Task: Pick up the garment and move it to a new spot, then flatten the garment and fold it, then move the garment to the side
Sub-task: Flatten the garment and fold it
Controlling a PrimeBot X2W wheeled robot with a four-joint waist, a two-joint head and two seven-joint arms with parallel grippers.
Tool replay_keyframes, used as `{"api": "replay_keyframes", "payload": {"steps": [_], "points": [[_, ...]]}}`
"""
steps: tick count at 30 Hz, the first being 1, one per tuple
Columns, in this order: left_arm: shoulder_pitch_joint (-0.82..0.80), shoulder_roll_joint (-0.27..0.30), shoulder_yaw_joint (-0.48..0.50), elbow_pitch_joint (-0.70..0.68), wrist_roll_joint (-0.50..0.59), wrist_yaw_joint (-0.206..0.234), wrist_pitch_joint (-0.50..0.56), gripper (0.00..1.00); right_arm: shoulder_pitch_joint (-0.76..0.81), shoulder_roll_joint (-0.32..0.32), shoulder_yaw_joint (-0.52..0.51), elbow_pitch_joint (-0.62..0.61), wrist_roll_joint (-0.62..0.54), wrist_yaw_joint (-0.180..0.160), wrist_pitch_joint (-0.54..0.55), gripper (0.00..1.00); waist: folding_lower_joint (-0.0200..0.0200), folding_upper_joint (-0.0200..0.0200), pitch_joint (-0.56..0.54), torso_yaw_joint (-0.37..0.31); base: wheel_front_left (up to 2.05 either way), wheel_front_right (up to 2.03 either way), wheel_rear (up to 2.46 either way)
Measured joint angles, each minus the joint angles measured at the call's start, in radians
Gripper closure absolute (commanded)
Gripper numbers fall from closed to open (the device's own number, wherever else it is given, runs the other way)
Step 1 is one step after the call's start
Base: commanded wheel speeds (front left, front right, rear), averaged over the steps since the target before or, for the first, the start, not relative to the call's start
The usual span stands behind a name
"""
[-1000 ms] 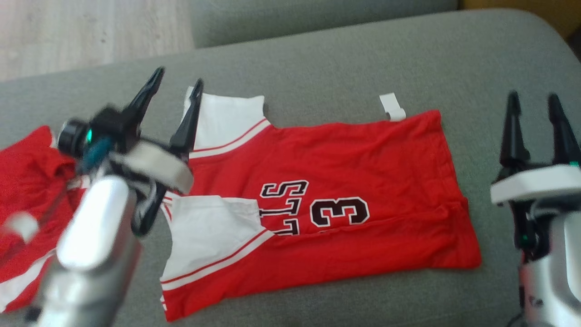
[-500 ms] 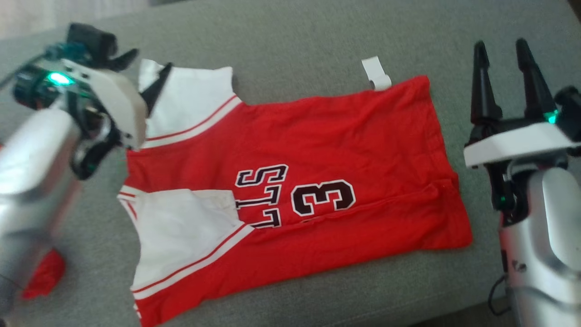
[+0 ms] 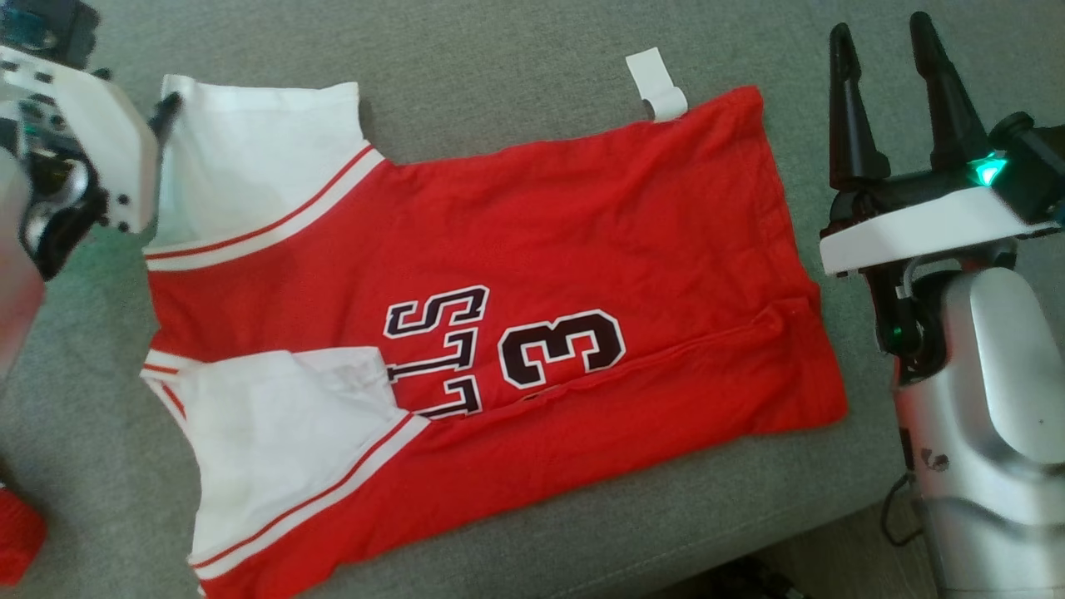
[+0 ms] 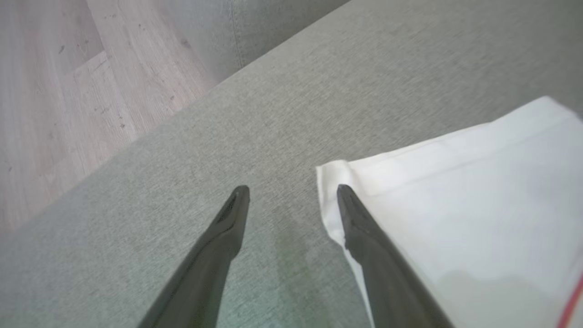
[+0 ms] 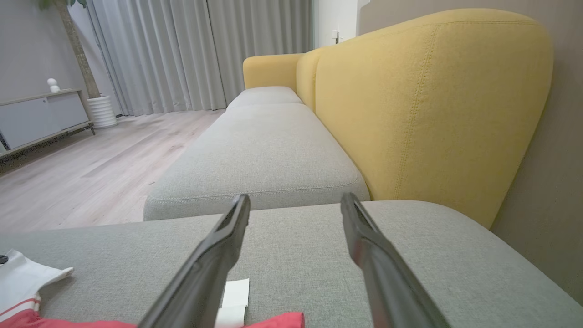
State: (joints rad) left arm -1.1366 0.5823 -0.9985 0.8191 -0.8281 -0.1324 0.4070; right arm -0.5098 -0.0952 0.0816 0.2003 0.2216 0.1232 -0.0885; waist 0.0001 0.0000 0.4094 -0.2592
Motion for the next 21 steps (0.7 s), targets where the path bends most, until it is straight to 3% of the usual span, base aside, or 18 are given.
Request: {"api": "replay_keyframes", "payload": {"steps": [7,21], "points": [[-0.03,-0.003,-0.037,0.043,-0.04,0.0,0.023,0.0,-0.004,0.0,0.001,0.004,0.0,0.0,-0.001,0.0,-0.0001,0.0,0.014,-0.016,0.0,0.0,0.0],[-0.051,-0.005,-0.105,-0.003,-0.19,0.0,0.053,0.0,-0.004,0.0,-0.002,0.019,0.0,0.0,-0.001,0.0,-0.0001,0.0,0.016,-0.013,0.0,0.0,0.0]]}}
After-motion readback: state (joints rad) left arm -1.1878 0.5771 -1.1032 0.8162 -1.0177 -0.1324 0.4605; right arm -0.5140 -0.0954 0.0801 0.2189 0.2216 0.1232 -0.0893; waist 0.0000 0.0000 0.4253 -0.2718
